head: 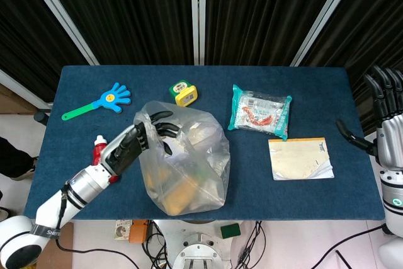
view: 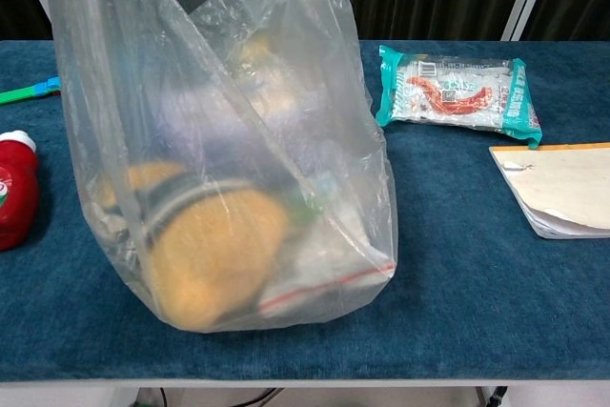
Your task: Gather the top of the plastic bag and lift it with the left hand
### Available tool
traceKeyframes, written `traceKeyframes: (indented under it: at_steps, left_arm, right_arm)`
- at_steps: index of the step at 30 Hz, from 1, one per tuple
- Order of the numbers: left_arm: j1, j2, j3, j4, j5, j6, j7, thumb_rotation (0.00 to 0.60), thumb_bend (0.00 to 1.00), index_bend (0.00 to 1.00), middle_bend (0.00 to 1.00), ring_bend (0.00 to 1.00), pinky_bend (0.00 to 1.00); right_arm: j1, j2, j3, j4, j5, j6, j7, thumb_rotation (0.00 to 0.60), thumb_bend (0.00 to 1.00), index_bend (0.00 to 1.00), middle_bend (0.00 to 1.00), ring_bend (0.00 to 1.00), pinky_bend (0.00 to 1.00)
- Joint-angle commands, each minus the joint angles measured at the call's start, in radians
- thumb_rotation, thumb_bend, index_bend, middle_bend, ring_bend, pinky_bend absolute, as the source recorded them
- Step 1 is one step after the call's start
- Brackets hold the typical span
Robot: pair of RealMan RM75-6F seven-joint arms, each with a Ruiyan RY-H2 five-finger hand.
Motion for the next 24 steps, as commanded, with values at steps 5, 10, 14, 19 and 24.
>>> traceKeyframes:
  at_steps: [5,10,14,19,24]
  left_arm:
    - [-0.01,-0.017,-0.016,-0.003,-0.026,0.02,0.036,0.186,0.08,0.11,0.24,0.23,0.41]
    - [0.009,-0.021,-0.018,-0.015,-0.053,0.064,0.074,0.205,0.08,0.11,0.24,0.23,0.41]
    - [0.024,-0.032,-0.018,-0.022,-0.071,0.091,0.094,0.203,0.08,0.11,0.24,0.23,0.41]
    - [0.039,-0.04,-0.015,-0.025,-0.071,0.112,0.114,0.201,0.08,0.11,0.24,0.23,0.41]
    - [0.042,-0.033,-0.01,-0.041,-0.077,0.102,0.146,0.198,0.08,0.11,0.24,0.23,0.41]
  right_arm:
    - [0.002,-0.001,-0.002,0.006,0.002,-0.007,0.006,0.6,0.23,0.0,0.0,0.0,0.0]
    - [0.009,-0.004,-0.002,0.012,0.002,-0.016,0.013,0.6,0.23,0.0,0.0,0.0,0.0]
    - [0.032,-0.012,-0.001,0.017,0.001,-0.047,-0.003,0.6,0.23,0.0,0.0,0.0,0.0]
    - [0.078,-0.03,0.001,0.009,-0.008,-0.102,-0.039,0.6,0.19,0.0,0.0,0.0,0.0]
    - [0.141,-0.072,-0.004,-0.012,-0.041,-0.165,-0.073,0.6,0.11,0.0,0.0,0.0,0.0]
